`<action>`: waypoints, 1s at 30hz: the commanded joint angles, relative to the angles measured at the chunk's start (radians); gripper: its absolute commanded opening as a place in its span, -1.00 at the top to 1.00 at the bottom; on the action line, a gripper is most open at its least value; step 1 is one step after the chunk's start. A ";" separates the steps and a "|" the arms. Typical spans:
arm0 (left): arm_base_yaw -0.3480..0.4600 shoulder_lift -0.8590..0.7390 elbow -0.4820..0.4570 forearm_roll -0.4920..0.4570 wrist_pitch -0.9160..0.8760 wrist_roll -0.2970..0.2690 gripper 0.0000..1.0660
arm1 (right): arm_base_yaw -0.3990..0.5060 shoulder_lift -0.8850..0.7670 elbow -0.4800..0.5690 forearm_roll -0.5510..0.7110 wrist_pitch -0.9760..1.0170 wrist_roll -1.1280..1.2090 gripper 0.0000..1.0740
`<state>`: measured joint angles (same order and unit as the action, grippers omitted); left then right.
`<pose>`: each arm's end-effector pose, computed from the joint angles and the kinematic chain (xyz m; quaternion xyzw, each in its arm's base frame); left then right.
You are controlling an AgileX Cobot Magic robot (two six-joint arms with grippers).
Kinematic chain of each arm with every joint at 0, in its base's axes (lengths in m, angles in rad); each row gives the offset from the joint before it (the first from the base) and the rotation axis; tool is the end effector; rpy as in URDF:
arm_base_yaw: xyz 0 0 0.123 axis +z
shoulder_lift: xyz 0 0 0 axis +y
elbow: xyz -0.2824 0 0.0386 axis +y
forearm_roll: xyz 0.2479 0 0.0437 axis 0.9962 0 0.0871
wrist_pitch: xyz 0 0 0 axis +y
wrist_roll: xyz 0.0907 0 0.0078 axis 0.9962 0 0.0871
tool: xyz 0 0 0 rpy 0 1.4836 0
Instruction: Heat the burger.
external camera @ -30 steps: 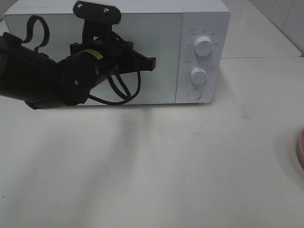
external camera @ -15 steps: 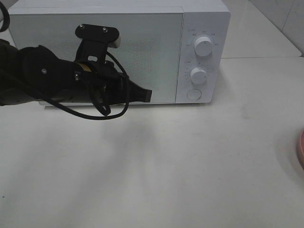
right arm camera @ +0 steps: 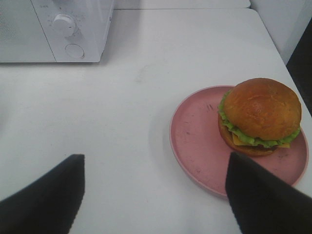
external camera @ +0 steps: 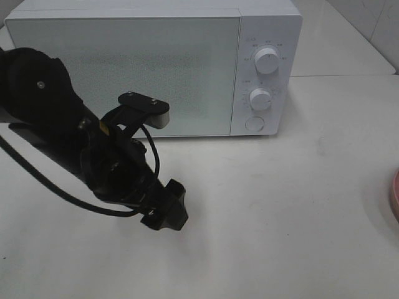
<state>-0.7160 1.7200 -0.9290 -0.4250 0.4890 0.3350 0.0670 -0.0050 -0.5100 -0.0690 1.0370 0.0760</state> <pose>0.2309 -0.2243 0.1692 0.3395 0.9130 -0.1647 0.1553 -0.0056 -0.0058 0.2820 0.0050 0.8425 0.0040 0.5387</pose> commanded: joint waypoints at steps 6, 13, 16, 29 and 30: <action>0.013 -0.115 0.002 0.166 0.188 -0.249 -0.83 | -0.008 -0.025 0.004 0.002 -0.004 -0.008 -0.42; 0.241 -0.231 0.002 0.216 0.413 -0.310 -0.83 | -0.008 -0.025 0.004 0.002 -0.004 -0.008 -0.42; 0.402 -0.298 0.002 0.216 0.491 -0.282 -0.83 | -0.008 -0.025 0.004 0.002 -0.004 -0.008 -0.42; 0.815 -0.548 0.006 0.256 0.713 -0.239 -0.83 | -0.008 -0.025 0.004 0.002 -0.004 -0.008 -0.42; 0.835 -0.606 0.017 0.257 0.707 -0.242 -0.83 | -0.008 -0.025 0.004 0.002 -0.004 -0.008 -0.42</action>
<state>0.0820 1.1900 -0.9280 -0.1640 1.1820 0.0940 0.0670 -0.0050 -0.5100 -0.0690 1.0370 0.0760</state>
